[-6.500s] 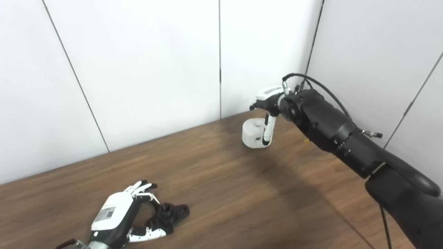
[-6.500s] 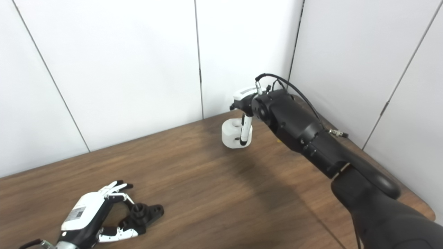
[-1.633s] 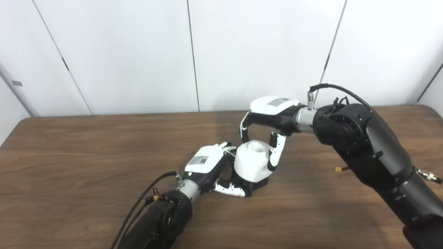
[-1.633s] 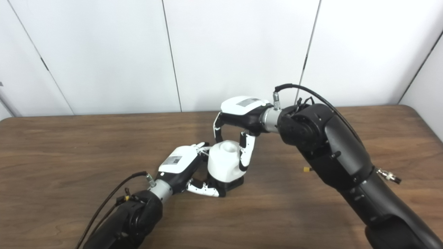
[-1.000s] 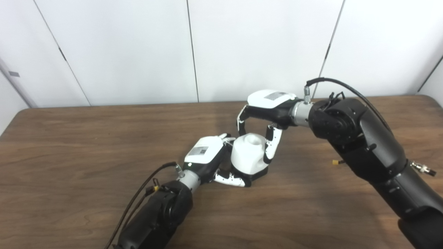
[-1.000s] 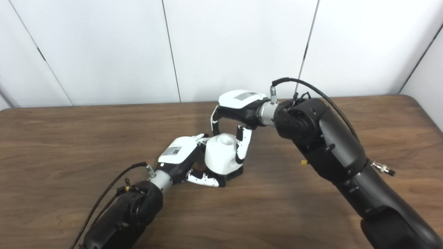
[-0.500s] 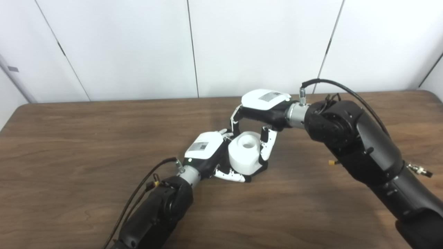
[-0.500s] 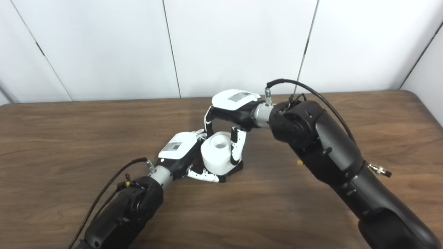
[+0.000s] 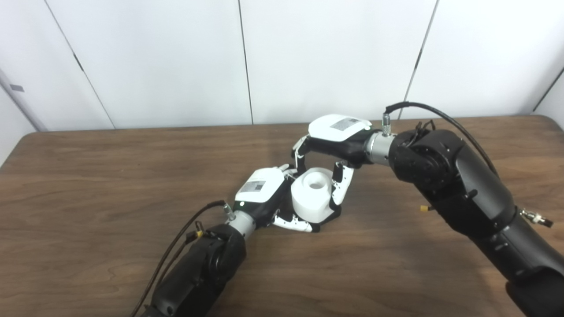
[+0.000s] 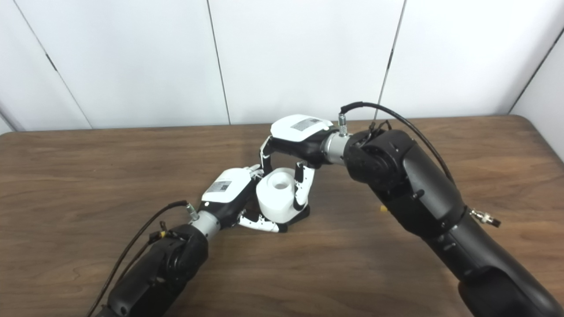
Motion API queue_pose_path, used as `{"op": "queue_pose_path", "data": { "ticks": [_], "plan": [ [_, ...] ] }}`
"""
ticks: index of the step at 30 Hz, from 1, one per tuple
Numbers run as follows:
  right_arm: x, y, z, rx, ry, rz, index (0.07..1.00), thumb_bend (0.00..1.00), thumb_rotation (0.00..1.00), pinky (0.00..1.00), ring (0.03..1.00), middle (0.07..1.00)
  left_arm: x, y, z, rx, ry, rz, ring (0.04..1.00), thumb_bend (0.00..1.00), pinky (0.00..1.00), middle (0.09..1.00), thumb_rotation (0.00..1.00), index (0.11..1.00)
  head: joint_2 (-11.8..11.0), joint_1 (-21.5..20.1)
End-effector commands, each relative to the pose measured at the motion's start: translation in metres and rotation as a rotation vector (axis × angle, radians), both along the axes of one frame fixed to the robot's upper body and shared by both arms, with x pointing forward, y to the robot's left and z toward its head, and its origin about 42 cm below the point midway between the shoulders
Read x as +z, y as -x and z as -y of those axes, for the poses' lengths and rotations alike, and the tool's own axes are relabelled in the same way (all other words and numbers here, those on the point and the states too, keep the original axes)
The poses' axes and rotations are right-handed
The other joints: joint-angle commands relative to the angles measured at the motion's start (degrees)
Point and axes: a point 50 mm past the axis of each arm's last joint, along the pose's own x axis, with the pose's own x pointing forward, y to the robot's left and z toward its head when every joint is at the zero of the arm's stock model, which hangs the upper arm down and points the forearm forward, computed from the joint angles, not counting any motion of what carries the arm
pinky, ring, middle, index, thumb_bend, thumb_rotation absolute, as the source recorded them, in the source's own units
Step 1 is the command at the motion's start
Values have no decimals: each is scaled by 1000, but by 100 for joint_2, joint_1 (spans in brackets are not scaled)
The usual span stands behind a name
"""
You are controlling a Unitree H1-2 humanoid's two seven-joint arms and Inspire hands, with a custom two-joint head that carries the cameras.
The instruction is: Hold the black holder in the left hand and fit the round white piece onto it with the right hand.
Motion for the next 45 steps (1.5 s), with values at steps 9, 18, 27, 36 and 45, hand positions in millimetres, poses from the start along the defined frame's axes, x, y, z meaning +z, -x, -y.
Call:
{"op": "queue_pose_path", "data": {
  "ticks": [9,18,27,36,45],
  "plan": [
    [18,0,9,-13,-2,43,1000,933,191,842,952,994,-17,8,8,-40,-68,-77,937,525,931,874,61,482,6,-22],
    [27,1,11,-18,-4,76,1000,956,204,789,916,1000,-18,9,5,-43,-68,-71,937,525,915,865,61,482,22,-50],
    [60,2,20,-11,-59,121,1000,992,273,791,923,1000,-19,8,3,-44,-66,-75,943,525,925,872,61,481,10,-106],
    [107,4,48,-54,-79,119,1000,1000,318,670,873,996,-21,7,2,-46,-74,-75,950,525,927,875,61,481,-46,-184],
    [110,7,113,-194,-88,154,855,873,59,642,810,853,-23,6,-2,-41,-71,-69,938,525,920,871,62,481,-102,-220]
  ]
}}
